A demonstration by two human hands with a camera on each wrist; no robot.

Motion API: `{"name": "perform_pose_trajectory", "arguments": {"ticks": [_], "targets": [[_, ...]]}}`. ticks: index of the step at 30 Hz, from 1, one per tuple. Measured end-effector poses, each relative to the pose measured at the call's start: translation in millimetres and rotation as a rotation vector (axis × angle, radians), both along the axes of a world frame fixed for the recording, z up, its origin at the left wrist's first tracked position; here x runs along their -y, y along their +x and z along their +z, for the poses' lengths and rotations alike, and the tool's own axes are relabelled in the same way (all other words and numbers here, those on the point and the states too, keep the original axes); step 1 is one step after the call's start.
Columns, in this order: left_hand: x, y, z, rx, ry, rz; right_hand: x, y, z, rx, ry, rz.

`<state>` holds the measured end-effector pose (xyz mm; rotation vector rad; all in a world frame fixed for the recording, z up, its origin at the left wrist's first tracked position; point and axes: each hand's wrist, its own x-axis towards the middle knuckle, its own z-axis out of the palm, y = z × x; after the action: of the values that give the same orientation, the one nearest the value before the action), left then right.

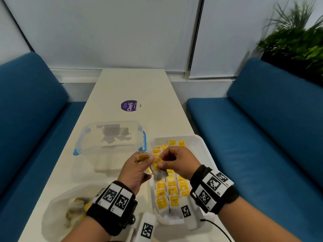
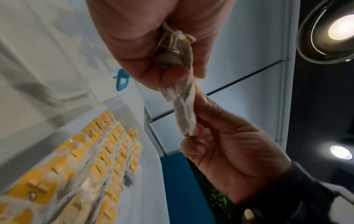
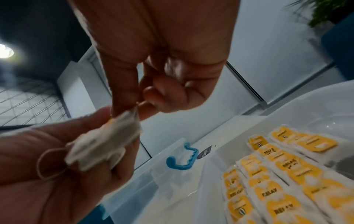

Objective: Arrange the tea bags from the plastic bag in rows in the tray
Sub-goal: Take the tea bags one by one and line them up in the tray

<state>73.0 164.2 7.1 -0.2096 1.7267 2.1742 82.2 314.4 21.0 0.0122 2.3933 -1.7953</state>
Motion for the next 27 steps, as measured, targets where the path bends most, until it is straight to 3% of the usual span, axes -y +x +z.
{"name": "perform_pose_trajectory", "arguments": {"ticks": [7,11,17,25,27], "targets": [[-12.4,-10.3,-2.8,0.063,0.072,0.062,-26.7,-12.1,-3.7,0.025,-0.035,0.037],[-13.8,-13.1,-9.9,0.104,0.077,0.093,-39.8,-22.5,-4.4,-0.031,0.221,0.025],[-8.8,-13.4,-15.1,0.163,0.094,0.122,-78.2,-34.5,1.1,0.071,-0.054,-0.196],[-8.5,-12.6,-21.9,0.212,0.105,0.145,-96.8,-52.4,-0.3,0.164,0.47,-0.134],[-7.8,-13.1,-23.5,0.227,0.111,0.144,-98.3,-56.0,-6.7,0.228,0.457,-0.114]]}}
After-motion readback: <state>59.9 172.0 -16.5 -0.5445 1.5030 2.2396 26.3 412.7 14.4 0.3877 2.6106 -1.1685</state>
